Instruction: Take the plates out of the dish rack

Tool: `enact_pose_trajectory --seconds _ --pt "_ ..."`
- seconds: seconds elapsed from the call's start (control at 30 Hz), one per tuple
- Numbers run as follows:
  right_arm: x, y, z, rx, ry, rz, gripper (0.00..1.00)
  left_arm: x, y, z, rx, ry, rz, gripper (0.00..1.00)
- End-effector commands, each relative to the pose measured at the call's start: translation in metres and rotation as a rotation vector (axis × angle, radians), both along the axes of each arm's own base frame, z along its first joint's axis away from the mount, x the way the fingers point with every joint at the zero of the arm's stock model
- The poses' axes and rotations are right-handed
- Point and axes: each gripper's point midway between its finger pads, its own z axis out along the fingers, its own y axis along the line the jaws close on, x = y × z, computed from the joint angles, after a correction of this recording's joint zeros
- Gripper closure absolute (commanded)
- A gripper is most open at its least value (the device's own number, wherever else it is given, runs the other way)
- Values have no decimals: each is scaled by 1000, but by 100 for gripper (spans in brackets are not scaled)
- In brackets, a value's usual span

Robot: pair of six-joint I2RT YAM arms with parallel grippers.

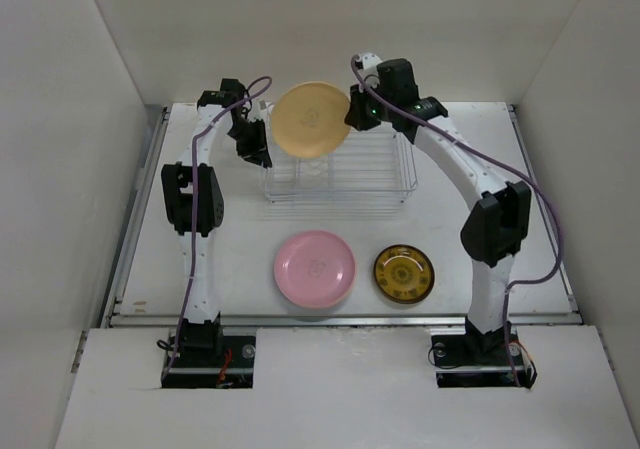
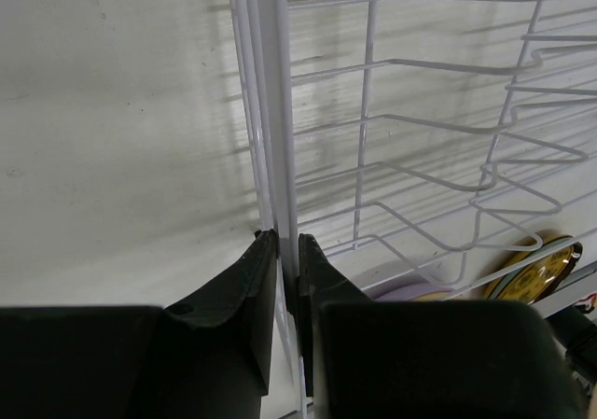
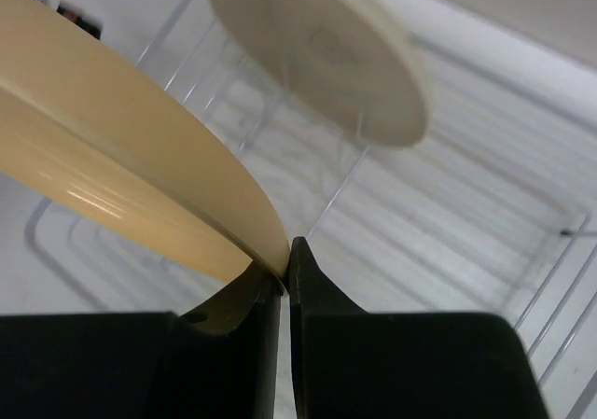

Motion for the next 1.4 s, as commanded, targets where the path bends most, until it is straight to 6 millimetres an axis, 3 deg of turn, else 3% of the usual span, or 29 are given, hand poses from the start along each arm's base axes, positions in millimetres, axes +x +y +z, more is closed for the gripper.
enact_pose_trajectory --seconds 0.0,0.07,0.1,0.13,0.2,0.23,0.33,0.47,0.6,0.73,0.77,0.83,1.03,1.13,1.2,1.23,1.27,1.37 --pt "-94 -3 29 31 146 194 100 -10 22 -25 58 93 32 100" --pt "-132 -3 24 59 225 279 100 -9 24 -26 71 92 35 100" --pt "-160 -3 -1 63 321 332 100 -9 24 -26 71 92 35 100" --pt "-179 -7 8 74 317 336 100 -9 25 -26 73 88 25 100" --pt "-211 -5 -15 50 394 362 100 -7 24 -26 72 77 25 100" --pt "-233 -12 -47 11 500 362 100 -7 24 -26 72 77 25 100" --pt "-272 -22 -96 -102 678 334 100 -5 24 -26 70 72 35 100" --pt "-288 -19 -132 -206 759 316 100 -2 24 -19 70 49 26 100" --pt "-278 -14 -155 -261 796 234 100 -8 25 -13 73 54 18 100" --pt "-276 -12 -164 -309 809 214 68 -18 26 -14 76 73 9 100" --pt "-277 -8 -162 -308 801 224 51 -20 26 -13 76 74 9 100" --pt "-278 -5 -163 -361 787 227 45 -20 26 -13 76 74 9 100" --pt "-271 -3 -161 -410 744 204 43 -21 28 -7 84 63 11 100" --pt "-257 -6 -149 -437 689 159 43 -24 28 -7 86 70 2 100" --pt "-233 6 -104 -374 560 139 42 -24 29 -7 88 66 -7 100" --pt "-221 13 -82 -334 487 128 34 -24 29 -7 88 66 -8 100" --pt "-190 22 -39 -259 352 83 31 -24 29 -7 88 66 -8 100" --pt "-131 23 14 -250 119 -14 24 -21 27 -9 78 71 -10 100"
